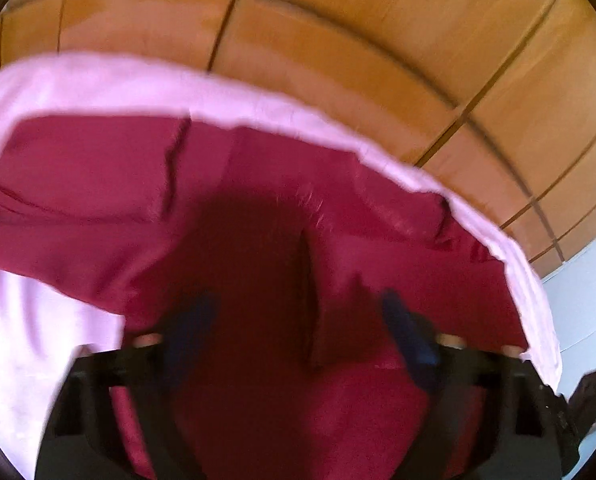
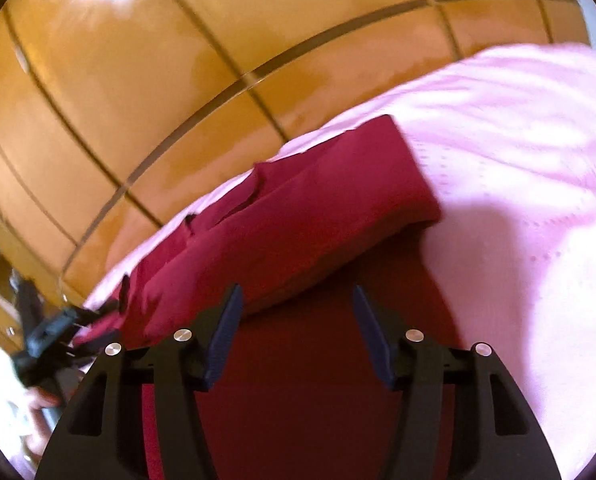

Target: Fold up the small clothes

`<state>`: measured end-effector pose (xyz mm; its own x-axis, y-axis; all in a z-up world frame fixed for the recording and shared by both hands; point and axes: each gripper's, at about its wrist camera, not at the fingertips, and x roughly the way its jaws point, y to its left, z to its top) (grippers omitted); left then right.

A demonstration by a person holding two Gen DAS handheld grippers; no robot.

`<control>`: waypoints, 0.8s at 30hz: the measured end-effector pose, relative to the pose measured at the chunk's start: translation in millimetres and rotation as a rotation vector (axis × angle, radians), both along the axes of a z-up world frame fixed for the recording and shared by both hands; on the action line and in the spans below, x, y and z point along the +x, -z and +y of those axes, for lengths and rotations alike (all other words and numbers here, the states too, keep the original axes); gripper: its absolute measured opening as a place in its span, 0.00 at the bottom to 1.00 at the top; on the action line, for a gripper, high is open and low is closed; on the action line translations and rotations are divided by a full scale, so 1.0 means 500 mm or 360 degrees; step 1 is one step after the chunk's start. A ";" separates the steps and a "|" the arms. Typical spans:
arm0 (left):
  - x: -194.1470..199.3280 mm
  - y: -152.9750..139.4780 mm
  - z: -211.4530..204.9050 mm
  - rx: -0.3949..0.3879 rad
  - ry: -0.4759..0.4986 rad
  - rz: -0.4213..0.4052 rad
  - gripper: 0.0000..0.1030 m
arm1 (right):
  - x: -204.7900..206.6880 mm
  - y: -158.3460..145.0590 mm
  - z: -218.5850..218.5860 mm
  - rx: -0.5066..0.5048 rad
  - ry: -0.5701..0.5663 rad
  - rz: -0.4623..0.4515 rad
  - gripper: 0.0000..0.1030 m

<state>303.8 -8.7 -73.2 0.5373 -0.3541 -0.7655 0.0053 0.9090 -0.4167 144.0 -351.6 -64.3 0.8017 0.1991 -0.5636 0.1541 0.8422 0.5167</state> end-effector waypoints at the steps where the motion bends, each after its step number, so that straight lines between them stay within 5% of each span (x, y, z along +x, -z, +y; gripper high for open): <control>1: 0.005 0.012 -0.007 0.0020 0.0001 0.0036 0.58 | 0.003 0.002 -0.005 0.0026 0.0010 -0.0003 0.55; 4: 0.005 0.010 -0.035 0.0139 0.0026 -0.0020 0.49 | 0.022 0.009 -0.032 0.0140 0.0039 -0.0008 0.56; 6: 0.004 0.005 -0.056 0.0259 0.0087 -0.0063 0.14 | 0.047 0.015 -0.050 0.0237 0.0087 -0.0017 0.56; 8: 0.005 -0.009 -0.063 0.0311 0.0114 -0.0107 0.01 | 0.067 0.018 -0.067 0.0325 0.0125 -0.0034 0.56; 11: 0.003 -0.054 -0.059 0.0289 0.0112 -0.0231 0.01 | 0.100 0.026 -0.102 0.0449 0.0220 -0.0009 0.49; 13: 0.000 -0.086 -0.053 0.0277 0.0086 -0.0333 0.01 | 0.103 0.024 -0.125 0.0477 0.0319 -0.0015 0.20; 14: 0.000 -0.096 -0.050 0.0268 0.0069 -0.0359 0.01 | 0.098 0.020 -0.132 0.0450 0.0359 -0.0025 0.15; 16: 0.005 -0.091 -0.046 0.0280 0.0059 -0.0361 0.01 | 0.090 0.020 -0.131 0.0385 0.0383 -0.0048 0.14; 20: 0.015 -0.009 -0.063 0.0503 0.0055 -0.0297 0.01 | 0.106 0.060 -0.104 0.0243 0.0348 0.0068 0.13; 24: 0.020 0.018 -0.064 0.0490 0.0043 -0.0250 0.05 | 0.117 0.058 -0.080 0.0109 0.0345 0.0070 0.14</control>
